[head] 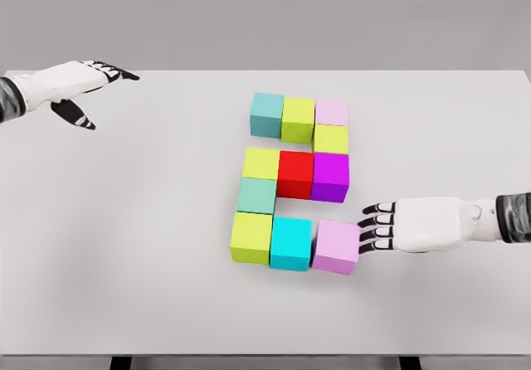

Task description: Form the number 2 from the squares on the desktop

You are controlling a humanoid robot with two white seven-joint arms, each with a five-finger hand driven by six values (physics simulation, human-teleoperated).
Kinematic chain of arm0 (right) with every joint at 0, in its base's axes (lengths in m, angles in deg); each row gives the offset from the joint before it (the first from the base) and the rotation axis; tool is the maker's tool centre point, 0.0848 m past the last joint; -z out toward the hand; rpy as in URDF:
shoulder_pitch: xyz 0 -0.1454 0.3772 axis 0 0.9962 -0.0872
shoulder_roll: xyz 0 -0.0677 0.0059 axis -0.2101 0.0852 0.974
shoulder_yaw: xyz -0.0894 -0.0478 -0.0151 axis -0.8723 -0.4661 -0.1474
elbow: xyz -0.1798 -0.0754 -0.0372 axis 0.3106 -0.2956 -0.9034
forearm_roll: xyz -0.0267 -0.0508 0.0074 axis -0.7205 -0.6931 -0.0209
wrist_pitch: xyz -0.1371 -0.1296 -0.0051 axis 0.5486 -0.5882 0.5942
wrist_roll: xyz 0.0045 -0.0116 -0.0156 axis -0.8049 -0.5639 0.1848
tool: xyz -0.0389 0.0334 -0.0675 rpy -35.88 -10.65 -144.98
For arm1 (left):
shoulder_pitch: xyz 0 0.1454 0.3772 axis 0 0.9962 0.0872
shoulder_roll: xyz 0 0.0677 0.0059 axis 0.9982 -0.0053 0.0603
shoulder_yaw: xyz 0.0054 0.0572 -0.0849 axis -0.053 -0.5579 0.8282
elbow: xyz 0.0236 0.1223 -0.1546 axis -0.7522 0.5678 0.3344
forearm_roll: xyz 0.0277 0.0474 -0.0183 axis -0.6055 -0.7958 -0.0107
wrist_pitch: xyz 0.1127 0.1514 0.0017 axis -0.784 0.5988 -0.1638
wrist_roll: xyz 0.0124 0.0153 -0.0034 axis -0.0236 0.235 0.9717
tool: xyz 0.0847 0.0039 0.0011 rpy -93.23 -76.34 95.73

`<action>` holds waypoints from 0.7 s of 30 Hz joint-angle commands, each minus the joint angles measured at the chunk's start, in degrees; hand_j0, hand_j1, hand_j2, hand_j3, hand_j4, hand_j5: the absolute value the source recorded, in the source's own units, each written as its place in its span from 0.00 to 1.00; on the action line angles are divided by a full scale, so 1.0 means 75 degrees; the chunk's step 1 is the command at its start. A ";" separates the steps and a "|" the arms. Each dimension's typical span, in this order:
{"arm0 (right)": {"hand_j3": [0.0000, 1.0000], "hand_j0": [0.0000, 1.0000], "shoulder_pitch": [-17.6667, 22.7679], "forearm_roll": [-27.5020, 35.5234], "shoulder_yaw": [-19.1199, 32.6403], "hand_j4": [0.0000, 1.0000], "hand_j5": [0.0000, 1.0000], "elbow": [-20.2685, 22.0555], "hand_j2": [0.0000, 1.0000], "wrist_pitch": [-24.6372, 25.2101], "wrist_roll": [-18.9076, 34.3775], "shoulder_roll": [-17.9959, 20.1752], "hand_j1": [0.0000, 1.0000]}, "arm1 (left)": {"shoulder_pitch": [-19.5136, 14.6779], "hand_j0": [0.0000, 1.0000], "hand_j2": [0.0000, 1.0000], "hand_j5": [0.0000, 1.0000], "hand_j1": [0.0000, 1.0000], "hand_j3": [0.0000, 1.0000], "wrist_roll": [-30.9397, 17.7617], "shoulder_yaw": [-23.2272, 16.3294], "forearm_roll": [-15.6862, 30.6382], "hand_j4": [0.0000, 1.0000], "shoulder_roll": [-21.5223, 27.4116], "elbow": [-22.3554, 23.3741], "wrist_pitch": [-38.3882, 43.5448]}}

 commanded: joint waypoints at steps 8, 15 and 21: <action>1.00 1.00 0.0000 0.0055 0.0038 1.00 1.00 0.0001 1.00 0.0001 0.0010 -0.0132 1.00 | 0.0000 1.00 1.00 1.00 1.00 1.00 0.0004 0.0027 0.0046 1.00 0.0004 0.0026 0.0015; 1.00 1.00 0.0000 0.0055 0.0050 1.00 1.00 -0.0022 1.00 0.0001 -0.0001 -0.0038 1.00 | 0.0012 1.00 1.00 1.00 1.00 1.00 0.0004 0.0167 0.0034 1.00 0.0004 0.0038 0.0015; 1.00 1.00 0.0000 0.0734 0.0870 1.00 1.00 -0.0081 1.00 0.0001 -0.0107 0.1005 1.00 | 0.0012 1.00 1.00 1.00 1.00 1.00 0.0004 0.0167 0.0034 1.00 0.0004 0.0026 0.0015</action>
